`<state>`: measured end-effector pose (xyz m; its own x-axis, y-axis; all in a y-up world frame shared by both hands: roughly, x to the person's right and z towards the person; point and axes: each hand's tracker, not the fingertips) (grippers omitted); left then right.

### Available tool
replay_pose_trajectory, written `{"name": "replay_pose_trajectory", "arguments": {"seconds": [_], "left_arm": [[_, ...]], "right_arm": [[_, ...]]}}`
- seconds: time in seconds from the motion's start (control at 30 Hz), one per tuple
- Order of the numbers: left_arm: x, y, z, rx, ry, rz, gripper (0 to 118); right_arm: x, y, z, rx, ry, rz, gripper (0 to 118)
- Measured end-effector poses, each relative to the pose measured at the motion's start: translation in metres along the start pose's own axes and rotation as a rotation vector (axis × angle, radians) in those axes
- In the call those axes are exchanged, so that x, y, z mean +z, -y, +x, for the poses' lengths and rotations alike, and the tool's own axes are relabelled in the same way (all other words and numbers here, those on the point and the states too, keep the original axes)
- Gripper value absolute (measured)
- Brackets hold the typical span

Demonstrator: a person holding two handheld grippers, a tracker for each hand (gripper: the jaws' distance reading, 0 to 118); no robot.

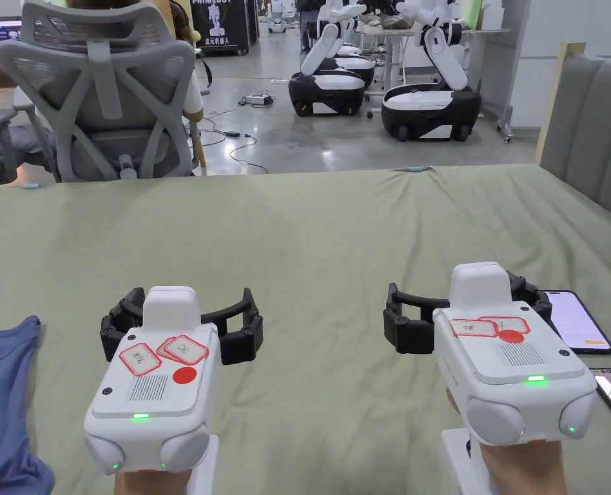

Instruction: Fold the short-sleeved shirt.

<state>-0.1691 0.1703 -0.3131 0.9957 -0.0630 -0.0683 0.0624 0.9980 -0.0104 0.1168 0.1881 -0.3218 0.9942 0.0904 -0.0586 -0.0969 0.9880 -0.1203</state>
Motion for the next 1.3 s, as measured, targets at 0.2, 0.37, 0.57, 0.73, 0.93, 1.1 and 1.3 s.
{"name": "replay_pose_trajectory", "arguments": {"seconds": [0.2, 0.37, 0.57, 0.73, 0.93, 1.1, 1.3], "left_arm": [[0.005, -0.003, -0.002, 0.025, 0.01, 0.003, 99], [0.002, -0.006, -0.002, 0.025, -0.024, 0.005, 0], [-0.001, -0.008, -0.004, 0.034, -0.008, 0.0, 0], [0.005, -0.006, -0.015, 0.033, -0.043, 0.012, 0], [0.036, -0.012, -0.087, 0.018, -0.222, 0.022, 0], [0.089, -0.01, -0.166, 0.029, -0.426, 0.015, 0], [0.125, -0.006, -0.216, 0.059, -0.54, 0.0, 0]], "right_arm": [[0.004, 0.001, 0.002, -0.008, -0.008, 0.007, 113], [-0.002, 0.002, -0.005, 0.026, 0.02, 0.0, 0], [-0.002, 0.001, -0.006, 0.018, 0.001, 0.0, 0], [-0.003, -0.004, -0.017, 0.029, -0.024, -0.001, 0], [-0.008, -0.016, -0.09, 0.02, -0.182, 0.03, 0], [-0.002, -0.028, -0.181, 0.026, -0.389, 0.073, 0], [0.017, -0.044, -0.26, 0.04, -0.556, 0.116, 0]]}}
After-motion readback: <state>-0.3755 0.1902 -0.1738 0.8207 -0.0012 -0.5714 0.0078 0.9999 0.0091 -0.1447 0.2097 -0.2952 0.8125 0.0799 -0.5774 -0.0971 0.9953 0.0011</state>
